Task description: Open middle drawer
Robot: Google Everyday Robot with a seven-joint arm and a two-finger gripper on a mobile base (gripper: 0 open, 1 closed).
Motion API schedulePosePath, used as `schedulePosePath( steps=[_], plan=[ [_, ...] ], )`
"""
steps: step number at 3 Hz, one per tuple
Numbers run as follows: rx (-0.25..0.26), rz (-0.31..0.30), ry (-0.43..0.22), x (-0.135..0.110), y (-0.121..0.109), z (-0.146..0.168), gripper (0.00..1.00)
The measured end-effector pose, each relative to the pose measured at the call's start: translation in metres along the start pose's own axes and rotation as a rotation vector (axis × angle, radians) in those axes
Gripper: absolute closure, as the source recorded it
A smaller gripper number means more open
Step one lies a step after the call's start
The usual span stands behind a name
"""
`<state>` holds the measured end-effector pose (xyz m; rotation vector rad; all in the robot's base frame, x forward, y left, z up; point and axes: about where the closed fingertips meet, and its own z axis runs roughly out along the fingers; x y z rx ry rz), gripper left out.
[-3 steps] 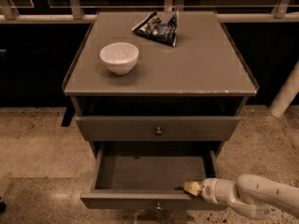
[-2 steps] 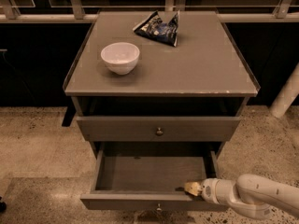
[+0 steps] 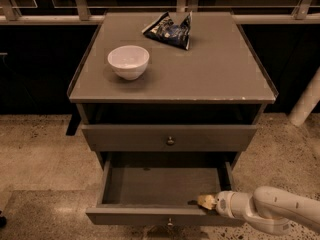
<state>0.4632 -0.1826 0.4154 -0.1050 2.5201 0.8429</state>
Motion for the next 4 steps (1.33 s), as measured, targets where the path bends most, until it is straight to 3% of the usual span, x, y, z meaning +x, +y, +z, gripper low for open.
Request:
schedulePosePath(
  steps=[2,3,4],
  plan=[
    [0.004,-0.135,-0.037,-0.041,0.028,0.001,0.11],
    [0.003,-0.141,-0.038,-0.043,0.029,0.001,0.0],
    [0.003,-0.141,-0.038,-0.043,0.029,0.001,0.0]
  ],
)
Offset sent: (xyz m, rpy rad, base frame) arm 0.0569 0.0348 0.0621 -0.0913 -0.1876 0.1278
